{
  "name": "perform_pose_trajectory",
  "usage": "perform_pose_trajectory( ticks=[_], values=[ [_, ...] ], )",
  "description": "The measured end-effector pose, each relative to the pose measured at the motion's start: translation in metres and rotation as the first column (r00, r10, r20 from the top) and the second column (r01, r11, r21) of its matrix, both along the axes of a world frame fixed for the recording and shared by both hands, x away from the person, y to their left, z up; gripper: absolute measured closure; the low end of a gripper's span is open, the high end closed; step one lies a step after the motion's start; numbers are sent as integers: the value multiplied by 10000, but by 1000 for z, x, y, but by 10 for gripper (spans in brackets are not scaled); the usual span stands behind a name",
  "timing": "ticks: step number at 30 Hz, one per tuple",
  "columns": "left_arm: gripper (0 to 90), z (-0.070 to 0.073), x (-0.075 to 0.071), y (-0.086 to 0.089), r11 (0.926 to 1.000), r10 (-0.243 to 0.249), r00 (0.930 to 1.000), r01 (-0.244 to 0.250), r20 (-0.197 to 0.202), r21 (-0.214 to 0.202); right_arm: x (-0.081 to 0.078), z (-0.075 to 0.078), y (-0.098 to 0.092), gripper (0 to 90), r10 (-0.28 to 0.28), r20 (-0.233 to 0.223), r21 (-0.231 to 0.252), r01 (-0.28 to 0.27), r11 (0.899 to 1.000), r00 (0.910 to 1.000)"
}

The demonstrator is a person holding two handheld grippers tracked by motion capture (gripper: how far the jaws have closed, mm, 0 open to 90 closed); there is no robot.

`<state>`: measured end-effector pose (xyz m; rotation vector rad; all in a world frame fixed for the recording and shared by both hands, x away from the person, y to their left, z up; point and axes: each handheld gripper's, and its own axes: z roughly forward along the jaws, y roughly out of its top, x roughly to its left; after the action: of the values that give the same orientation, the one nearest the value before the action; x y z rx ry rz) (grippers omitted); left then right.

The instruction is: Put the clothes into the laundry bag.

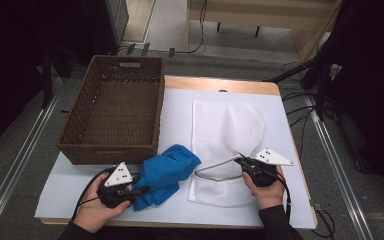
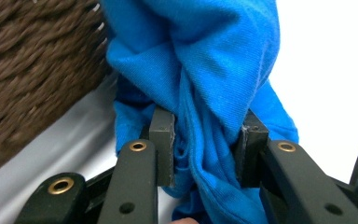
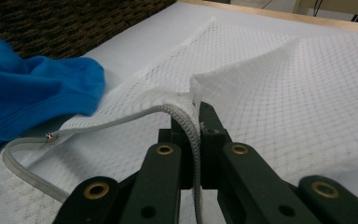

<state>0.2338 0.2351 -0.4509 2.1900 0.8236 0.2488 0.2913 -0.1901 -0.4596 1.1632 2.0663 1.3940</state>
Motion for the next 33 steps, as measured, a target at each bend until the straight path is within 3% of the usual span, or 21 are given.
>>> perform_pose_trajectory(
  ticks=[3,4,6,7,9,10,11,13,14,16,20,22,23,24,25,26,27,30,31,33],
  values=[
    [636,-3,-1,9,9992,-396,9987,393,-323,-88,0,-1,0,889,13,-21,-21,-13,10000,10000],
    [610,-2,-2,13,9976,-582,9975,566,-401,-408,-1,-1,0,889,22,-31,-35,-22,10000,10000],
    [511,-1,-2,15,9969,-573,9977,552,-358,-566,-1,-1,1,888,2,-32,-23,-2,10000,10000],
    [424,5,0,21,9895,-291,9991,245,-302,-1421,-1,0,1,888,6,-7,-13,-6,10000,10000],
    [274,17,3,25,9672,-22,9989,-97,-465,-2538,-2,0,0,889,-2,28,-2,2,10000,10000],
    [221,17,3,25,9672,-22,9989,-97,-465,-2538,-2,0,0,889,-2,28,-2,2,10000,10000],
    [173,31,2,24,9535,125,9999,-140,-69,-3012,-2,0,0,888,-20,15,11,20,10000,10000],
    [149,43,2,21,9395,374,9991,-283,202,-3415,-2,0,0,888,-22,-1,27,22,10000,10000],
    [148,49,2,19,9375,406,9986,-258,353,-3471,-2,0,0,888,-30,-20,40,31,10000,10000],
    [151,57,5,12,9440,541,9971,-334,541,-3284,-2,0,1,888,-9,-12,33,9,10000,10000],
    [208,64,9,-2,9496,503,9967,-281,633,-3122,-2,0,2,888,10,15,22,-10,10000,10000],
    [221,64,13,-18,9618,436,9964,-222,726,-2727,-2,0,3,888,15,0,28,-15,10000,10000],
    [225,64,16,-36,9689,198,9959,27,881,-2476,-2,-1,3,888,8,-34,13,-8,10000,10000],
    [224,64,16,-36,9689,198,9959,27,881,-2476,-2,-1,3,888,8,-34,13,-8,10000,10000],
    [226,62,22,-53,9709,215,9956,10,917,-2394,-2,-1,4,888,27,-54,24,-27,10000,10000],
    [242,62,22,-53,9709,215,9956,10,917,-2394,-2,-1,4,888,27,-54,24,-27,10000,10000],
    [258,58,29,-66,9732,52,9955,167,945,-2293,-2,-1,4,888,41,-50,22,-41,10000,10000],
    [296,50,37,-78,9751,42,9971,129,764,-2214,-2,-1,4,888,46,-59,24,-46,10000,10000],
    [296,43,41,-82,9809,113,9976,22,681,-1943,-1,-1,4,888,53,-35,14,-53,10000,10000],
    [303,20,50,-92,9931,423,9990,-437,-149,-1090,-1,-1,3,888,78,-34,15,-78,10000,10000]
  ],
)
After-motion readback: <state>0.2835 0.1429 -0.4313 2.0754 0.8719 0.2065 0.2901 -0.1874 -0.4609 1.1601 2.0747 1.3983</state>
